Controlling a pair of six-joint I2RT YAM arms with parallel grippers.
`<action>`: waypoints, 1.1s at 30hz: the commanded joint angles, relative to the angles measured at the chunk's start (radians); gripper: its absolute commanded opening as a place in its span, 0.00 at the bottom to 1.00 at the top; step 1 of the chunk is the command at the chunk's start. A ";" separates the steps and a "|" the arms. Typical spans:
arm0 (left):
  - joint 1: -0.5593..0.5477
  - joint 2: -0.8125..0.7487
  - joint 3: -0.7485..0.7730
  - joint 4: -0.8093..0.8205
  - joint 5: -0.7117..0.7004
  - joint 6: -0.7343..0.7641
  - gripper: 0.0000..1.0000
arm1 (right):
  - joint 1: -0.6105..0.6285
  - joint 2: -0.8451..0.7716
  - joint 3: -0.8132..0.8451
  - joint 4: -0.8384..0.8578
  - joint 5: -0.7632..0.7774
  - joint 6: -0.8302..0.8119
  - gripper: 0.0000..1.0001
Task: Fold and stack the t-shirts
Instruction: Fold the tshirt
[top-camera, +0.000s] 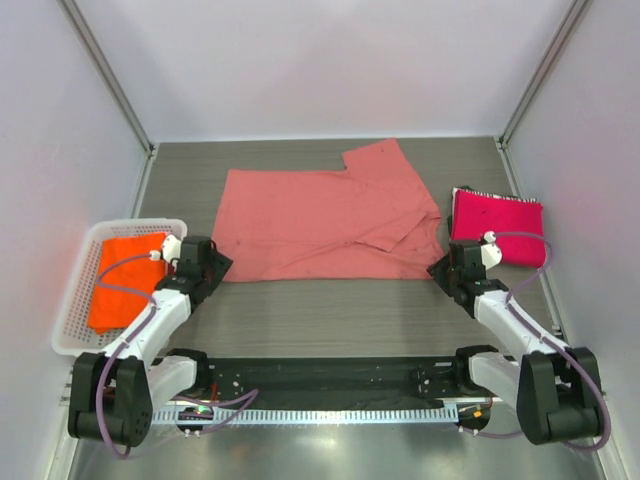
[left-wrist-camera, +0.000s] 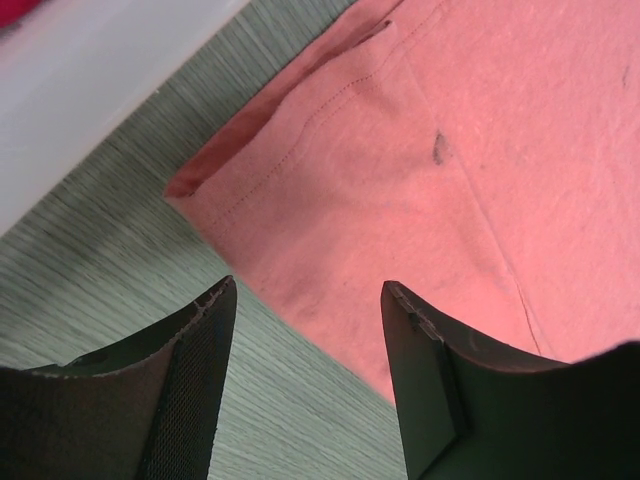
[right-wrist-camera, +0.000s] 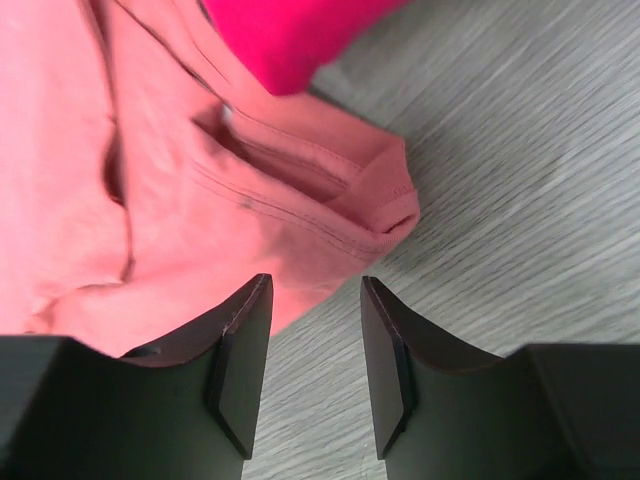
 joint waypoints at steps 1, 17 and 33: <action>0.010 -0.011 -0.013 -0.063 -0.041 -0.011 0.61 | 0.017 0.082 0.010 0.080 -0.034 0.038 0.46; 0.010 0.013 -0.023 -0.063 -0.053 -0.021 0.48 | 0.018 0.179 0.033 0.115 0.092 0.035 0.01; 0.008 0.202 -0.014 -0.011 -0.056 -0.060 0.43 | 0.020 0.114 -0.004 0.128 0.054 0.034 0.01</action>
